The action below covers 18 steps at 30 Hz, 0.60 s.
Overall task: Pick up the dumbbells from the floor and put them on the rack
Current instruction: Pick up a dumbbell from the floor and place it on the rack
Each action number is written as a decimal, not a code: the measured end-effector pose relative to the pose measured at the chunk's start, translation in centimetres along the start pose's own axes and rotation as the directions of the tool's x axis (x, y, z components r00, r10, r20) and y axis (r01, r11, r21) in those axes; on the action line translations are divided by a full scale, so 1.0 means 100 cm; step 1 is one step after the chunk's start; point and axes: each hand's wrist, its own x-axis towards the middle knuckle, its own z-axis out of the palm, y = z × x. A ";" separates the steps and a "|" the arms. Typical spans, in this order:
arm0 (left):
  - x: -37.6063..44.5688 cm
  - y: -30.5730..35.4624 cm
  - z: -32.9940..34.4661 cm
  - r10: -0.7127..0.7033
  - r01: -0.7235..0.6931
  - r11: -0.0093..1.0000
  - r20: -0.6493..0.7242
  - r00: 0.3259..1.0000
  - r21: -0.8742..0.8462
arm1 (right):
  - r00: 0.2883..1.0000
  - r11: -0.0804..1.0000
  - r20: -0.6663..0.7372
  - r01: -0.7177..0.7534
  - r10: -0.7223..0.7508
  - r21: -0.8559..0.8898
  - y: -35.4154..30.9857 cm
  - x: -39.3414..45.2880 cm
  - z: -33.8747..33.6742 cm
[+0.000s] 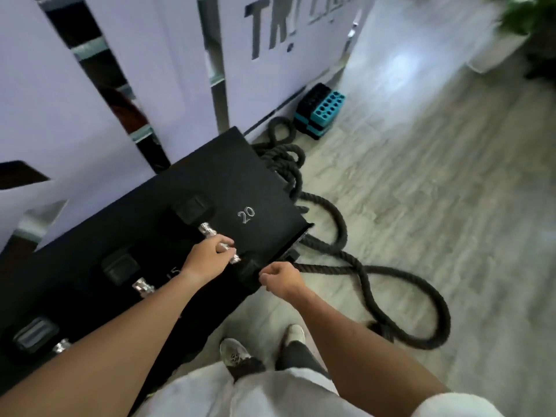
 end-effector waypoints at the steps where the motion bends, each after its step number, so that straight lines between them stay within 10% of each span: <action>1: -0.005 0.007 0.014 0.020 -0.021 0.999 0.034 0.999 0.027 | 1.000 0.999 0.004 -0.028 0.028 0.024 0.014 -0.005 -0.007; 18: -0.141 0.100 0.302 0.148 -0.308 0.900 0.449 0.881 0.308 | 0.938 0.915 -0.198 -0.205 0.286 0.348 0.323 -0.150 -0.143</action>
